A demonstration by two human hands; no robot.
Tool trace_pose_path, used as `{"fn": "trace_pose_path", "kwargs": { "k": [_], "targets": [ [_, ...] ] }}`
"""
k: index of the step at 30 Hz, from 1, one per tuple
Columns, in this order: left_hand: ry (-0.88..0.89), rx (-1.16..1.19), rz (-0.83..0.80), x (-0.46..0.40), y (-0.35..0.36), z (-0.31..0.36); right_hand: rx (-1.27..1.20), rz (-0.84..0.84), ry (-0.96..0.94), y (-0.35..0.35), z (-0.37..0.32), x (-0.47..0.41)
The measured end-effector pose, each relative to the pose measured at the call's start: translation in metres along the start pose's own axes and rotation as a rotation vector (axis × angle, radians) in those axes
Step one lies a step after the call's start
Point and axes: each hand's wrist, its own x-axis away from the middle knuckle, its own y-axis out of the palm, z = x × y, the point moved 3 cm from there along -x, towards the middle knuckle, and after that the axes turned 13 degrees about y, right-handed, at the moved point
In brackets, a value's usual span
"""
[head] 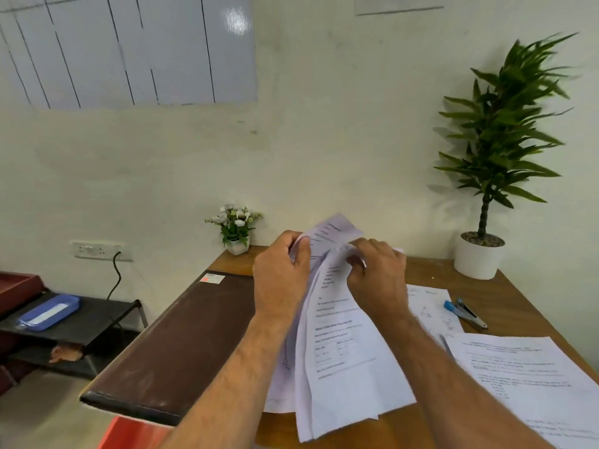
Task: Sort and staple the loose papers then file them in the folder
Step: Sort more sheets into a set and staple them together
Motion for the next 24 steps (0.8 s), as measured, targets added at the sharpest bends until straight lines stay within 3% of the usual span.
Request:
{"fn": "trace_pose_path", "kwargs": {
  "k": [7,13,18,20,24],
  "targets": [
    [0.045,0.155,0.062,-0.026,-0.035,0.060,-0.109,0.049,-0.111,-0.063,-0.062,-0.022],
    [0.093,0.388,0.011,-0.039,-0.054,0.088,0.025,0.105,-0.274,-0.098,-0.095,-0.025],
    [-0.238,0.848,-0.025,-0.037,-0.052,0.095,0.112,0.120,-0.348,-0.116,-0.103,-0.025],
    [-0.304,0.902,-0.058,-0.035,-0.050,0.087,0.141,0.020,-0.340,-0.120,-0.106,-0.025],
    [-0.454,0.774,-0.147,-0.009,-0.033,0.060,0.241,-0.253,-0.286,-0.103,-0.095,-0.020]
  ]
}}
